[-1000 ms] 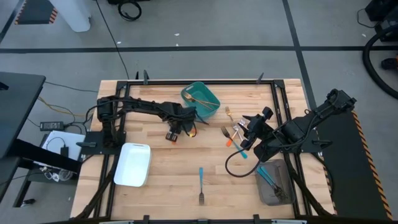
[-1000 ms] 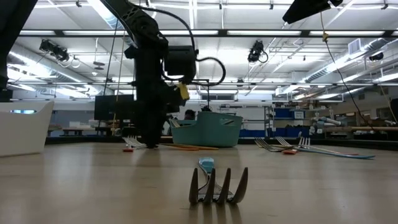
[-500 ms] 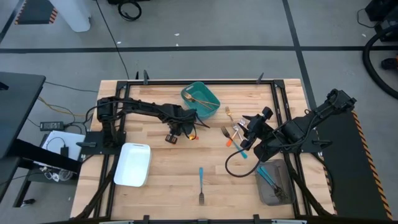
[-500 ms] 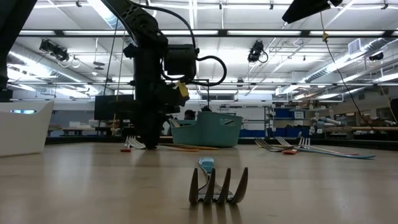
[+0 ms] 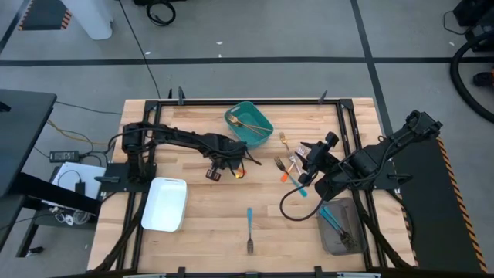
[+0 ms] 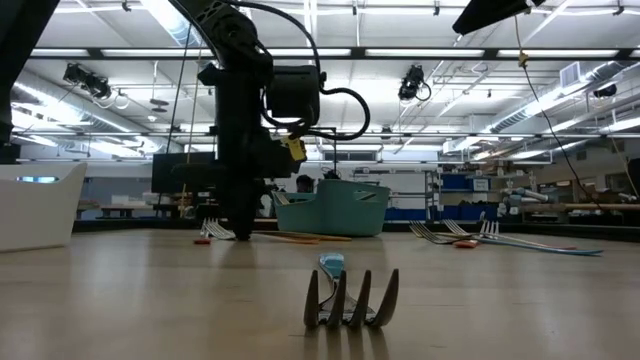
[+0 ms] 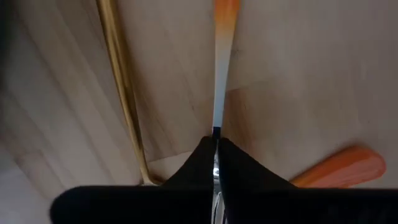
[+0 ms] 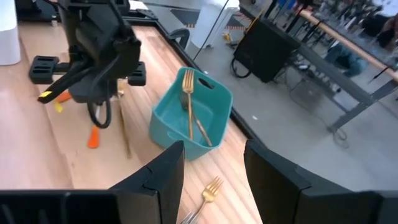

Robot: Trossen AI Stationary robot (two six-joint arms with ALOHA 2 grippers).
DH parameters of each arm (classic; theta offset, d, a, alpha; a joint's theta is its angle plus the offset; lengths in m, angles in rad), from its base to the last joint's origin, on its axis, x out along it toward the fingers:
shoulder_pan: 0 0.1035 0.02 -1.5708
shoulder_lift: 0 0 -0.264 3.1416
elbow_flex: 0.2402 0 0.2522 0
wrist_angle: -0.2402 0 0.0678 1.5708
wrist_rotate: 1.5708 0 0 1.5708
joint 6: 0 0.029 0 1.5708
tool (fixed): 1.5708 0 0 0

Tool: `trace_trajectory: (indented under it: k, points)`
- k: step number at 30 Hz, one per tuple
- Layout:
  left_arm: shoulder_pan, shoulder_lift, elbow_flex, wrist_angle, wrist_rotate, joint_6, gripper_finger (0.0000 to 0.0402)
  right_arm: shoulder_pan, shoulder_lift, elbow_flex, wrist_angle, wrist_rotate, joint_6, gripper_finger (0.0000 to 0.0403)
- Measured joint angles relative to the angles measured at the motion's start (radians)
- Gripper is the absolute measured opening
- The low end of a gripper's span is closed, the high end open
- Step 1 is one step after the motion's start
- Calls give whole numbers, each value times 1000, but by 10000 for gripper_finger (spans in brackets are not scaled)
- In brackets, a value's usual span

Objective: Sort silverware by color (type)
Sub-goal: Put the orange fork into the white bin

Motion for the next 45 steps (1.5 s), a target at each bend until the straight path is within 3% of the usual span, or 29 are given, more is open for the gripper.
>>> trace_trajectory:
  k: [7, 19, 32, 39, 45]
  points:
    - [-23, 3, 52, -106, -30, -25, 15, -8, -1, 0, 2, 7, -68, 173]
    - [-120, 1, 243, -358, -36, -134, 13, -19, -3, 0, 6, -22, -164, 173]
    - [-284, -2, 412, -629, -36, -519, 18, -91, -3, 0, 133, -16, -317, 173]
    - [-405, -3, 421, -643, -42, -679, 20, -116, -3, 0, 222, -81, -410, 173]
    - [-523, -8, 421, -646, -123, -802, 21, -140, -3, 0, 241, -108, -423, 173]
